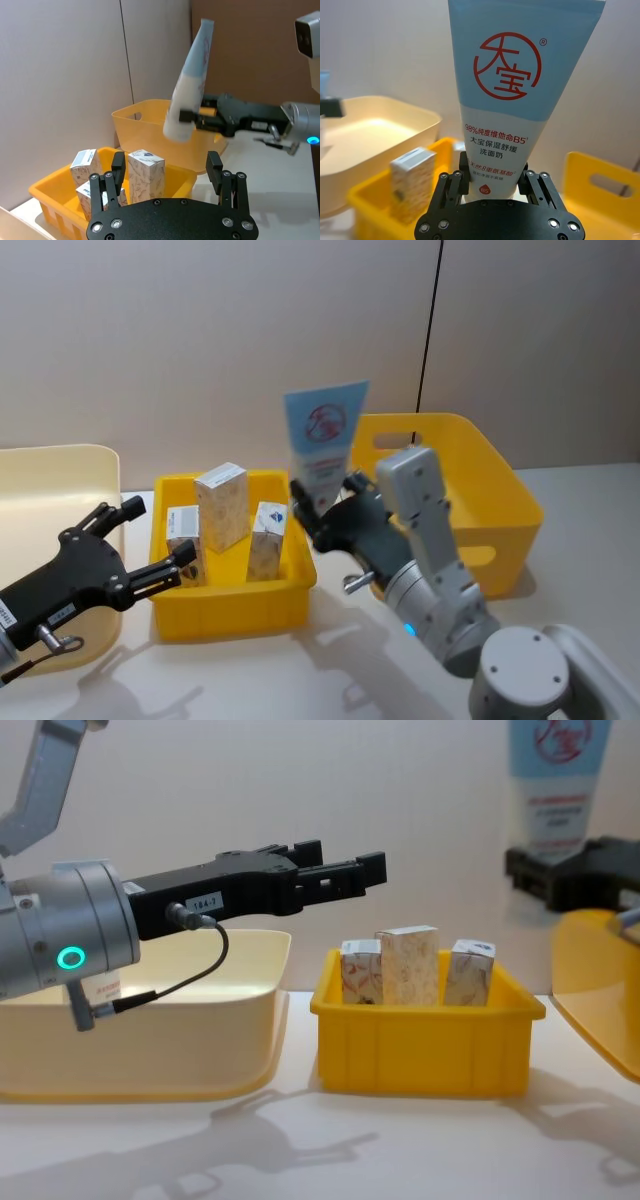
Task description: Bimanual collaborative sorting of washing and personal care products
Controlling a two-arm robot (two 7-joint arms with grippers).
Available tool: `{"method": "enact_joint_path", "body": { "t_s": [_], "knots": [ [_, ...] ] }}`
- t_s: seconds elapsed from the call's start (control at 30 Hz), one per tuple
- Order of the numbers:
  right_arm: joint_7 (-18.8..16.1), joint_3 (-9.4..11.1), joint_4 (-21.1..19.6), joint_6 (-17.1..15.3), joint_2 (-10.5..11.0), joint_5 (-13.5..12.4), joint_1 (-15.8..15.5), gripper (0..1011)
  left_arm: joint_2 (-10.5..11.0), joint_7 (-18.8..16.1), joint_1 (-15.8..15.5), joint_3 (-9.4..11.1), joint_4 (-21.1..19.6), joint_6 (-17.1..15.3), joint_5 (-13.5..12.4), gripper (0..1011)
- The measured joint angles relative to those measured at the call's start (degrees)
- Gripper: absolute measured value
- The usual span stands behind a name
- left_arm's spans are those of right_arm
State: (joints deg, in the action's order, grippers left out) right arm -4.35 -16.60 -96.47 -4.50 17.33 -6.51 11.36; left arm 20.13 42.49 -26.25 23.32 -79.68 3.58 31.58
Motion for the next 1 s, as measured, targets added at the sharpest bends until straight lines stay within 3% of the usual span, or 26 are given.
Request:
{"method": "enact_joint_path", "body": {
  "t_s": [0.37, 0.5, 0.77, 1.0],
  "knots": [
    [4.48, 4.45, 2.8, 5.46, -0.28, 2.51, 3.02, 515, 0.0, 0.0, 0.0, 0.0, 0.0, 0.0, 0.0, 1003],
    [5.87, 5.57, 3.63, 6.08, -0.5, 3.23, 3.75, 515, 0.0, 0.0, 0.0, 0.0, 0.0, 0.0, 0.0, 1003],
    [8.81, 7.52, 4.36, 4.57, -0.93, 5.11, 4.18, 515, 0.0, 0.0, 0.0, 0.0, 0.0, 0.0, 0.0, 1003],
    [11.53, 8.75, 4.34, 0.76, -1.32, 7.26, 3.51, 515, 0.0, 0.0, 0.0, 0.0, 0.0, 0.0, 0.0, 1003]
  ]
}}
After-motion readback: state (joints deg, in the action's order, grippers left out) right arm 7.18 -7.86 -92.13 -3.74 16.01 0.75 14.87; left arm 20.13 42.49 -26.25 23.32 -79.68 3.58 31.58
